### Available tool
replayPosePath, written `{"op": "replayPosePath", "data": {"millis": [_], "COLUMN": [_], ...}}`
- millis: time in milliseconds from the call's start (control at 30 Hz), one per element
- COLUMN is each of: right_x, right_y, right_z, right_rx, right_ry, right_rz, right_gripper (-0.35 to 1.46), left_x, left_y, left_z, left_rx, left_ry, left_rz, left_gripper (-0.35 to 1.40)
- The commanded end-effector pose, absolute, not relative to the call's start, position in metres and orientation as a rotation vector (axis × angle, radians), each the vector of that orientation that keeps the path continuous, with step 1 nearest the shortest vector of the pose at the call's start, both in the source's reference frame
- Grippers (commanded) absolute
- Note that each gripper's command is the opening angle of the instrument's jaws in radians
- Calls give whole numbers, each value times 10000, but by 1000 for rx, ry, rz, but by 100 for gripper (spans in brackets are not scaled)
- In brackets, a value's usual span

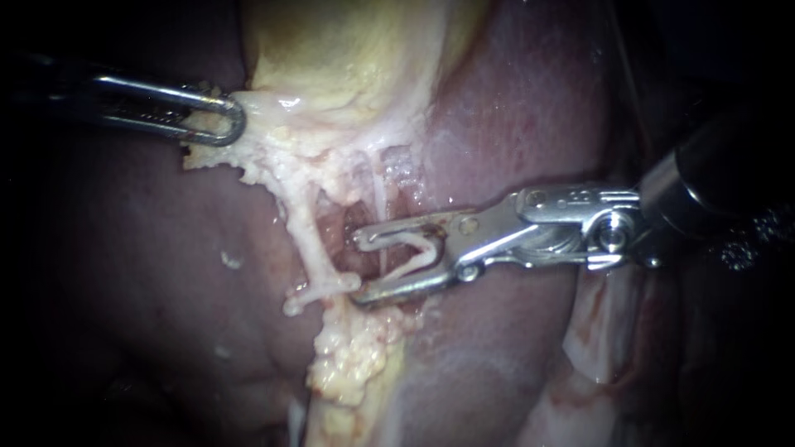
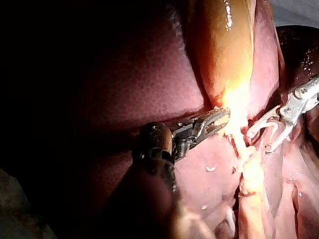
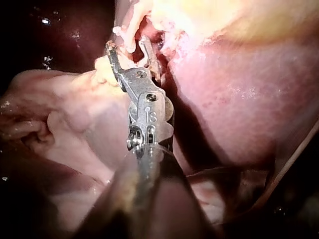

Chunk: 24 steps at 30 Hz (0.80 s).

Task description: Clipping second clip left tube

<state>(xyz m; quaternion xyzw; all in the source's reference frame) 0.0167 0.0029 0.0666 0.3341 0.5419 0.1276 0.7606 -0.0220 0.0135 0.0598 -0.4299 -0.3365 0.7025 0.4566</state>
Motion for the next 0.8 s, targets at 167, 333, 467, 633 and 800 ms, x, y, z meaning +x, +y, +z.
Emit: {"op": "replayPosePath", "data": {"millis": [167, 333, 467, 633, 800], "right_x": [184, 199, 209, 217, 227], "right_y": [17, 8, 5, 5, 7], "right_z": [679, 688, 693, 693, 694], "right_rx": [722, 729, 738, 757, 790], "right_ry": [1175, 1183, 1206, 1242, 1287], "right_rz": [274, 264, 260, 277, 288], "right_gripper": [40, 41, 42, 44, 45], "left_x": [-220, -220, -220, -221, -221], "left_y": [135, 135, 135, 134, 135], "left_z": [598, 598, 598, 598, 598], "left_rx": [-1059, -1059, -1059, -1059, -1059], "left_ry": [-829, -829, -829, -828, -828], "left_rz": [1732, 1732, 1732, 1732, 1731], "left_gripper": [-35, -35, -35, -35, -35]}}
